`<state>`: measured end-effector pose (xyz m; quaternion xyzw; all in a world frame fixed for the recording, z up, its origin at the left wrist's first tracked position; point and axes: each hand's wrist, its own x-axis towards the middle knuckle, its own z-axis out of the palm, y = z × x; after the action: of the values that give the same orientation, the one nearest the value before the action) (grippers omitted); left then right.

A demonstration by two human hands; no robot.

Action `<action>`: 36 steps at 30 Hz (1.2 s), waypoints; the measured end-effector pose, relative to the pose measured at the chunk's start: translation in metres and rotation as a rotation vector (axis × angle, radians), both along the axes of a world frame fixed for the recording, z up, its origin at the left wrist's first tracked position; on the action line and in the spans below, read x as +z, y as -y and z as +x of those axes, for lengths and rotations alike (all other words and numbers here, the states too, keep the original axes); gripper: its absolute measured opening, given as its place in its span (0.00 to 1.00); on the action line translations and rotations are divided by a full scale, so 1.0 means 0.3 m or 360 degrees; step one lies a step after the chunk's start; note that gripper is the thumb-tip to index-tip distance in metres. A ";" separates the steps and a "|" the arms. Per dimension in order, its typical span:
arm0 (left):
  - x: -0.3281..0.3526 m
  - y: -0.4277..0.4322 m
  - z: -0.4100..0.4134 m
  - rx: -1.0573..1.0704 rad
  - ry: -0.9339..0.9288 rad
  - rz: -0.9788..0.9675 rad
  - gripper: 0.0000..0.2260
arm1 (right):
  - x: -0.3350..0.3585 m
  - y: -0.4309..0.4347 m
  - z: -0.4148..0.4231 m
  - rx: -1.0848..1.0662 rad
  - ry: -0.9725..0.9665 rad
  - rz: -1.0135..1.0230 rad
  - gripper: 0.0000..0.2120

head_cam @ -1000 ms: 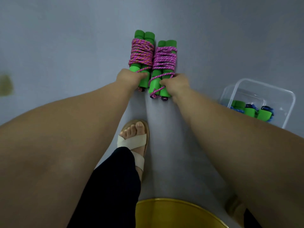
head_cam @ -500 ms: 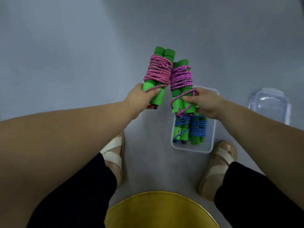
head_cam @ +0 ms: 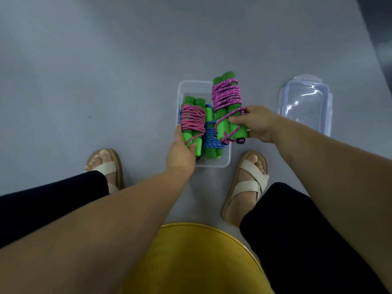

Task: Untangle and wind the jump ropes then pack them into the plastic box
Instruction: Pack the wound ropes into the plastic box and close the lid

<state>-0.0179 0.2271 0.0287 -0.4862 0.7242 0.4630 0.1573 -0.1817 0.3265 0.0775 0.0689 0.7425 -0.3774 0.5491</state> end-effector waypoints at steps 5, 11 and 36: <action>0.004 0.008 -0.005 -0.0627 0.0287 -0.0643 0.27 | -0.056 0.018 0.024 0.0032 0.0033 0.0003 0.11; -0.035 0.053 -0.050 -0.1774 0.0011 -0.0961 0.32 | -0.073 0.005 0.029 -0.0067 0.0052 -0.0075 0.13; -0.077 0.146 -0.149 -0.1554 0.0095 -0.1061 0.34 | -0.158 -0.053 0.025 0.0154 0.0032 0.0046 0.17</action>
<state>-0.0627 0.1834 0.0055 -0.1326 0.9658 0.0705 0.2111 -0.1741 0.3423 0.0300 0.0445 0.7448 -0.3390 0.5730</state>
